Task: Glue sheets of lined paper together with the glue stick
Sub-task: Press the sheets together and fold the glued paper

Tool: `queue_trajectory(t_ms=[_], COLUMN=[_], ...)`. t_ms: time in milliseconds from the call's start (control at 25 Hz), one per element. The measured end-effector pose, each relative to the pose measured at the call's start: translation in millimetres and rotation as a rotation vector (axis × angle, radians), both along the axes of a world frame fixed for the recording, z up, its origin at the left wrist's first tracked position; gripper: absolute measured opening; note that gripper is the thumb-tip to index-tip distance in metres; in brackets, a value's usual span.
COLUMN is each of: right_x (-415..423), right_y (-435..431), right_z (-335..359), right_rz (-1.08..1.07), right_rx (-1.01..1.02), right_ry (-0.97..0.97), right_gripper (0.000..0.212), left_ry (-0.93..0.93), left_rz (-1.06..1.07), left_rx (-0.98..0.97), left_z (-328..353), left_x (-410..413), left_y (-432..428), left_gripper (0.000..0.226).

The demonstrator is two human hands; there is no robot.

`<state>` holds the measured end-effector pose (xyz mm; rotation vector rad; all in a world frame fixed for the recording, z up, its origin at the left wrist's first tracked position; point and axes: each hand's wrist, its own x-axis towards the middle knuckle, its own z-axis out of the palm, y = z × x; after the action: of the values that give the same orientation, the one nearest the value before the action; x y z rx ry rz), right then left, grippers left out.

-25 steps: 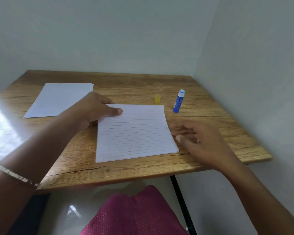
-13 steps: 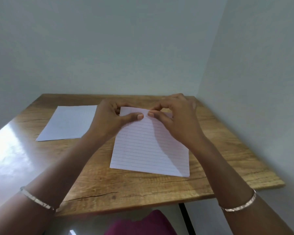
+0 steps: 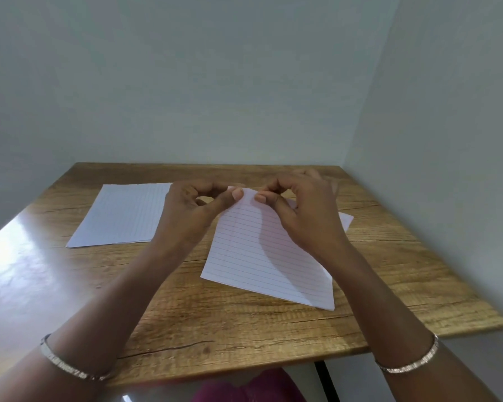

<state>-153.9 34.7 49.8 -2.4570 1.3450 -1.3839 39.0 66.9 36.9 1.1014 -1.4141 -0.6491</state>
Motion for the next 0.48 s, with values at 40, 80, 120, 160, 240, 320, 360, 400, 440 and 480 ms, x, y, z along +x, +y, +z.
queue_trajectory(t_ms=[40,80,120,160,240,320,360,400,440,480], right_x=[0.4,-0.6,-3.0,-6.5,-16.1,-26.3,-30.1,-32.1,-32.5,-31.9], right_y=[-0.7,-1.0,-1.1,-0.9,0.7,1.4,1.2,1.3,1.1,1.2], right_z=[-0.3,-1.1,-1.9,-2.8,-4.9,-7.6,-8.8,-9.5,-10.0,-10.0], right_rz=[-0.010,-0.011,-0.004,0.003,-0.009,-0.034,-0.045,-0.054,-0.065,-0.073], right_rx=[0.000,0.013,0.035,0.059,0.082,0.076,0.078,0.083,0.087,0.090], right_ry=[0.000,-0.001,-0.004,-0.006,0.004,-0.008,-0.025,-0.039,-0.043,-0.037], right_gripper=[0.009,0.009,0.009,0.009,0.007,0.009,0.009,0.010,0.012,0.013], left_ry=[-0.017,-0.032,-0.036,-0.030,0.007,0.023,0.004,-0.040,-0.103,-0.167], left_rz=[-0.002,0.002,0.014,0.028,0.046,0.057,0.061,0.063,0.057,0.046], left_rx=[-0.002,-0.007,-0.014,-0.017,-0.010,0.004,0.004,-0.003,-0.017,-0.034], left_z=[0.3,0.1,0.1,0.5,0.4,-0.2,-0.8,-1.8,-3.1,-5.0], left_x=[-0.6,-1.2,-1.7,-2.0,-0.5,1.7,2.2,2.0,1.3,0.4], left_y=[0.8,1.5,2.2,3.0,2.8,1.7,1.4,0.8,0.7,0.6], left_gripper=[0.017,0.017,0.015,0.012,0.009,0.009,0.009,0.012,0.019,0.028])
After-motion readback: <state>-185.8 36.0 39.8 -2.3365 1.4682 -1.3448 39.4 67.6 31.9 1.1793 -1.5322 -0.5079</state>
